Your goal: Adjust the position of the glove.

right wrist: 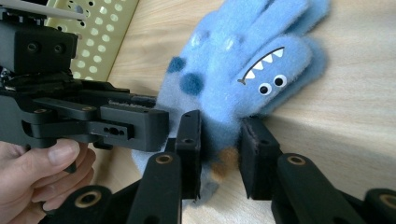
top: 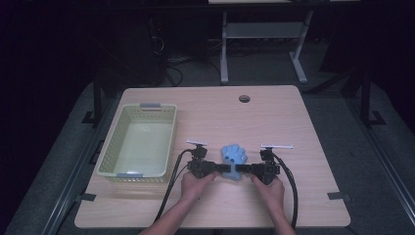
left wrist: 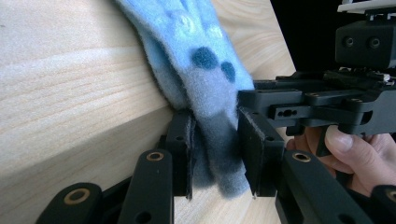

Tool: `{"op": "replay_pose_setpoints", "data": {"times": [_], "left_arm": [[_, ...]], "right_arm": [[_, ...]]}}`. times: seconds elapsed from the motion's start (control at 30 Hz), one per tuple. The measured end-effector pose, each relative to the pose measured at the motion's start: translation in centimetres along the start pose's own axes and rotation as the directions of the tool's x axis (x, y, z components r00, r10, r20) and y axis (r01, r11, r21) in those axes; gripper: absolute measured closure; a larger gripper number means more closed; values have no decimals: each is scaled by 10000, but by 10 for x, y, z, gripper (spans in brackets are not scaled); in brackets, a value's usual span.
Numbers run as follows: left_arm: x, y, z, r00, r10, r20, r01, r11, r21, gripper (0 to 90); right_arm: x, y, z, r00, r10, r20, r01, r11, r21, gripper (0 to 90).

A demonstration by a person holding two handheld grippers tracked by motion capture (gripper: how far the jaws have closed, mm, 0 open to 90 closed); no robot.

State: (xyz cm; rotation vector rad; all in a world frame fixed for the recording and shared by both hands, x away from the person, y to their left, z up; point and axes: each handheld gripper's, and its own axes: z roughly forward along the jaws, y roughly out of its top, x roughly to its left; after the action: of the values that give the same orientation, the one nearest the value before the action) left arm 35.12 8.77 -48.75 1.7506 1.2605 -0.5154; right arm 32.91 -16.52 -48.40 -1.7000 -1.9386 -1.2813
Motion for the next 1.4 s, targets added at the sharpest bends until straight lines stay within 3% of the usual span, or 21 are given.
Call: {"op": "replay_pose_setpoints", "data": {"times": [0.1, 0.4, 1.4], "left_arm": [[1, 0, 1, 9997, -181, 132, 182, 9998, -61, 672], [2, 0, 1, 9993, -282, 262, 286, 9995, -125, 684], [-7, 7, -3, 9989, 41, 461, -30, 9997, -249, 698]], "right_arm": [[-4, 0, 1, 9995, 162, -286, -161, 9999, 11, 733], [-4, 1, -1, 9992, 100, -379, -99, 9999, 20, 765], [4, 7, -11, 9987, -35, -501, 21, 9996, -275, 787]]}}
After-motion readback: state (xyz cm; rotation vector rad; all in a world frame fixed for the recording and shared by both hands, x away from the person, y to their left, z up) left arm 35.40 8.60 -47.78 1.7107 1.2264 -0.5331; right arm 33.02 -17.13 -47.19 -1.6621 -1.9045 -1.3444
